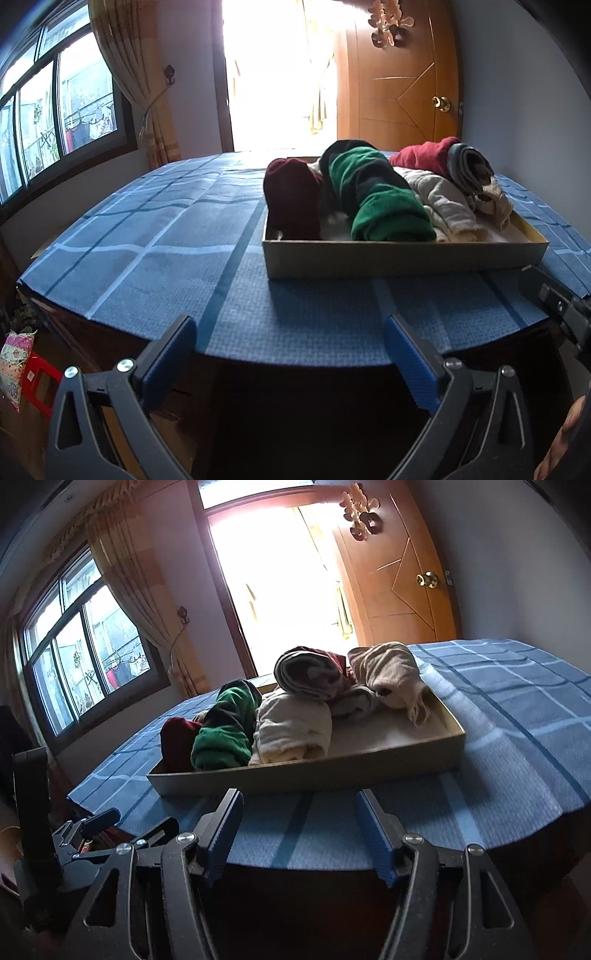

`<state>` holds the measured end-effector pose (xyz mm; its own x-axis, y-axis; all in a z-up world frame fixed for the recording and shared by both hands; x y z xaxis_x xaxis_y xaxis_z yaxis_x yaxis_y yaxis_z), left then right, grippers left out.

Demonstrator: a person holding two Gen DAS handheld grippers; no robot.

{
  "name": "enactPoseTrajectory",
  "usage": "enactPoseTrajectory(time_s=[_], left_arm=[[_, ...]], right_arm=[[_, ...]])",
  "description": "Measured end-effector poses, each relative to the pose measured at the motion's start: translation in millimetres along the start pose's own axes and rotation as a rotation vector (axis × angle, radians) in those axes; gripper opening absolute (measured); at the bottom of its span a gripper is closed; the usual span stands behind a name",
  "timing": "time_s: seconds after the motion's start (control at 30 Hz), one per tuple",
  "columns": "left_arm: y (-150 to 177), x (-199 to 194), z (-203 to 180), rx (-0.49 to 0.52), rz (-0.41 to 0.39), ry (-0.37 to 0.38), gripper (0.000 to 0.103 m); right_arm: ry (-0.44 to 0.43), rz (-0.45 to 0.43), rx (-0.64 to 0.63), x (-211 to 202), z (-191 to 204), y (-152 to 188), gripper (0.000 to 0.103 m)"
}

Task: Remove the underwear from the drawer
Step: 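Raise both open tools away from the tray, then move both open tools back down into the open drawer toward the red garments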

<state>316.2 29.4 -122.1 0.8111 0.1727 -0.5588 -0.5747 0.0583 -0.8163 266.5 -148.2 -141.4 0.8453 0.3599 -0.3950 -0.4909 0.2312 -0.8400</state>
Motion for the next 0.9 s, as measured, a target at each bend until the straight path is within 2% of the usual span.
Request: enactPoseTrajectory(time_s=[0.47, 0.9], left_arm=[[18.9, -16.2, 0.4, 0.011, 0.02, 0.004, 0.102], [47.3, -19.9, -7.6, 0.053, 0.094, 0.014, 0.102]], right_arm=[[0.013, 0.014, 0.03, -22.4, -10.4, 16.4, 0.066], [0.029, 0.039, 0.072, -51.2, -24.3, 36.7, 0.066]])
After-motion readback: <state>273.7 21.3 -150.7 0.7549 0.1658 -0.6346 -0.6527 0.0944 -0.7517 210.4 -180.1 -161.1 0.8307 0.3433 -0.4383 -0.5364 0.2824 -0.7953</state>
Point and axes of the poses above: each gripper's, at about its wrist camera, not at the fingertips, and x roughly the way its jaws point, z to its left, y to its underside, the point moved 8 cm from there along x, roughly the way its jaws point, and after that the axes turned 11 degrees about -y, right-handed, at the moved point
